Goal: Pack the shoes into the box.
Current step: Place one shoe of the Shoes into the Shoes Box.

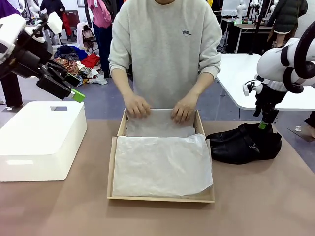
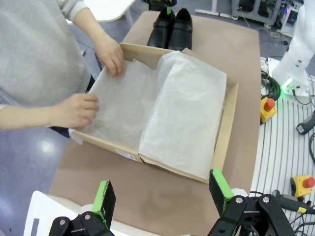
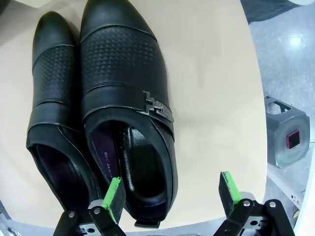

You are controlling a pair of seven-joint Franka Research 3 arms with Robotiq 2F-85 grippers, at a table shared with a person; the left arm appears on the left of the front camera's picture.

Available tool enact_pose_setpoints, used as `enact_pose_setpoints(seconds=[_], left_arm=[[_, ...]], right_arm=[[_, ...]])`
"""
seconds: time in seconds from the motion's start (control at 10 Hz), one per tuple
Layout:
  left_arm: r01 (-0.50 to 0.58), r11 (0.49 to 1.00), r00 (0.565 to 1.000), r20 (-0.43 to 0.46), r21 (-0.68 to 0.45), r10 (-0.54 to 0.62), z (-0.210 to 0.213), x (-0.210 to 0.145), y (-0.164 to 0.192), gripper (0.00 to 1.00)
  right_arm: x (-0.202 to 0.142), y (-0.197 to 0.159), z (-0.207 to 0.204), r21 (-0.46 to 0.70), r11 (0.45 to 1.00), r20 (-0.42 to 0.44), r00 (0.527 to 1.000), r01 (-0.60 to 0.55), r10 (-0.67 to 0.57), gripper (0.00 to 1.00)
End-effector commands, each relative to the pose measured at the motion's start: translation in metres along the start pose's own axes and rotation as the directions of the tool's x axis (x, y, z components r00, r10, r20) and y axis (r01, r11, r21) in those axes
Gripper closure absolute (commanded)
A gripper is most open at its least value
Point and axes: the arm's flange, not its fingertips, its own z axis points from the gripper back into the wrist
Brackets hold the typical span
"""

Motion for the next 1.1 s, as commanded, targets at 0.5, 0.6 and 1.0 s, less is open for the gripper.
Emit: enact_pose_setpoints(seconds=[0.5,0.6,1.0], left_arm=[[0.015,1.000,1.000,0.016,-0.016,-0.015,0.000,0.000,0.002,0.00],[0.015,1.000,1.000,0.016,-0.016,-0.015,0.000,0.000,0.002,0.00],[0.015,1.000,1.000,0.016,-0.016,-0.015,0.000,0.000,0.002,0.00]], right_arm=[[-0.004,-0.022,-0.020,0.019,0.999,0.014,0.999,-0.051,0.051,0.00],[-0.005,-0.023,-0.022,0.028,0.998,0.014,0.999,-0.047,0.047,0.00],[-0.005,-0.025,-0.025,0.068,0.998,0.011,1.000,-0.016,0.015,0.32]])
